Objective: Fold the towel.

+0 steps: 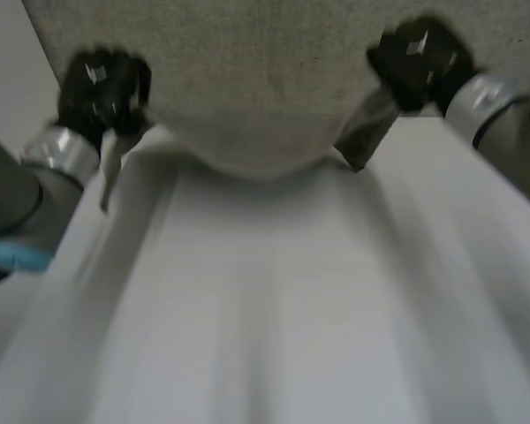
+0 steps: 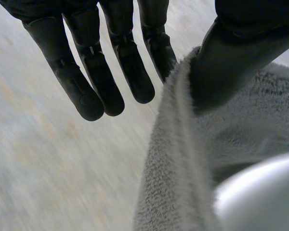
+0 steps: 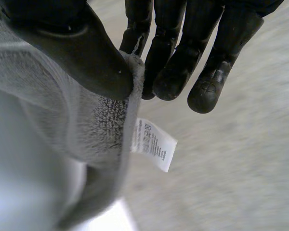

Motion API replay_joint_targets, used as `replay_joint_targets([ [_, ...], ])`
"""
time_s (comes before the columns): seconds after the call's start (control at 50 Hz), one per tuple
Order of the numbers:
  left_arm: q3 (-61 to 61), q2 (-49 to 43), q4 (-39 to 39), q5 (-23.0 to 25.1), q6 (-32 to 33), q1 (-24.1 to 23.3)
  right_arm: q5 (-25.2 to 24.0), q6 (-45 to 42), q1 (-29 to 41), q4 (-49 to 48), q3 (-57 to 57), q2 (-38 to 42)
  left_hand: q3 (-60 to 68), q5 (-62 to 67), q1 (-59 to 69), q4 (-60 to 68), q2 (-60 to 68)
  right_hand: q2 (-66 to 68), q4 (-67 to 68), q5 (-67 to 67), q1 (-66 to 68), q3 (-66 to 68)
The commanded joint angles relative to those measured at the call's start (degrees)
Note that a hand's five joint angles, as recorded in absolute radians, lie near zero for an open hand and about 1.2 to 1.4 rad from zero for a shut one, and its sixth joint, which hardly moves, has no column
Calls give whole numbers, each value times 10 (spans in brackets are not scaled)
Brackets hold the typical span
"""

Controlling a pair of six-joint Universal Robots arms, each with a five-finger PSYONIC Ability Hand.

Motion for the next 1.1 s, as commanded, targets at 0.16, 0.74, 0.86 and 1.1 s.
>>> replay_joint_targets([
  [0.16,-221,-3,54,83,156,69,-76,-53,-21,-72,304,-25,7,16,23,21,19,40,30,30,33,30],
  [0.74,-234,-63,72,102,158,91,-73,129,-212,-120,457,-188,7,16,23,21,19,40,30,30,33,30],
  [0.86,-234,-73,79,102,161,85,-69,128,-211,-120,456,-185,-262,-253,-245,-248,-249,40,30,30,33,30],
  [1.1,-245,-62,75,99,162,93,-56,132,-217,-125,458,-178,-262,-253,-246,-248,-249,40,30,30,33,30],
])
